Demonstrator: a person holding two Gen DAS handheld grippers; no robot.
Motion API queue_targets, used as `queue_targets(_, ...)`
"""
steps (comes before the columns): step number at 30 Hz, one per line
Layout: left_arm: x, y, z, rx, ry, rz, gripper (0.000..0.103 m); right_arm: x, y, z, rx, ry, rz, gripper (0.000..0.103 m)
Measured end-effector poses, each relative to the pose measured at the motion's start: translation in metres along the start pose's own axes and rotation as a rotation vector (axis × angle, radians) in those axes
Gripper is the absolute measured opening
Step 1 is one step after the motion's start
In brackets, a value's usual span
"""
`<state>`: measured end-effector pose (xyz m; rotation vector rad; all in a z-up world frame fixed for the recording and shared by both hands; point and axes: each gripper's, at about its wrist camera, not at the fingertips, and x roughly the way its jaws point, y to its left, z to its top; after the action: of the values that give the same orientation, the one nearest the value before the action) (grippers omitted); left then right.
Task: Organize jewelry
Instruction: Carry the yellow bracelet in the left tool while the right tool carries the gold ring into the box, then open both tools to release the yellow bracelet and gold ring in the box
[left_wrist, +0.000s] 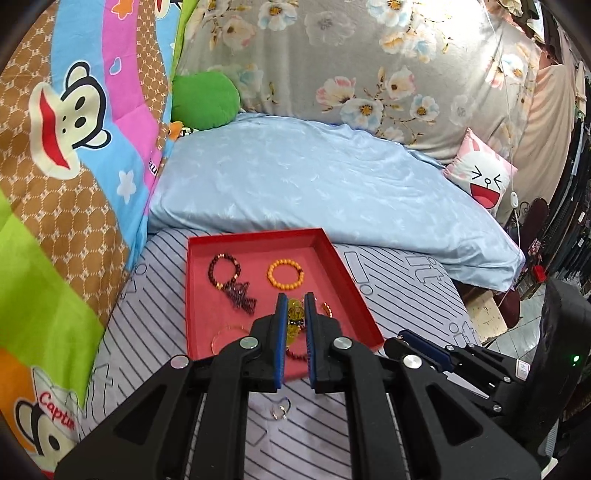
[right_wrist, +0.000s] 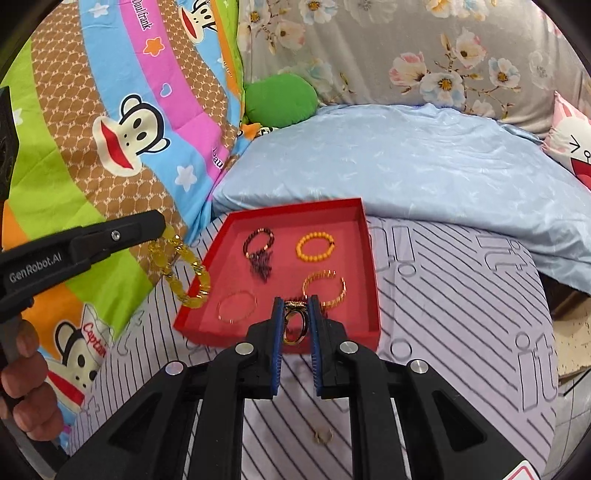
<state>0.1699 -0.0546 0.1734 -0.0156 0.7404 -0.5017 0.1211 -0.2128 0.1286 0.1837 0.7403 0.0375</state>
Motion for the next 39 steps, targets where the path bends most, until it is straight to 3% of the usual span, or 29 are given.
queue_targets(8,0.051,0.017,0.014,-0.02,0.032,0.04,0.009,0.058,0.001,0.031,-0.006,0.046,0.013,0.012)
queue_targets(20,0.125,0.051,0.003,-0.062,0.132,0.098,0.009,0.13,-0.002,0.043,0.029,0.12,0.031,0.012)
queue_targets(39,0.165,0.067,-0.007,-0.065,0.179,0.184,0.009,0.173,0.005,0.04,0.014,0.17,0.028,0.012)
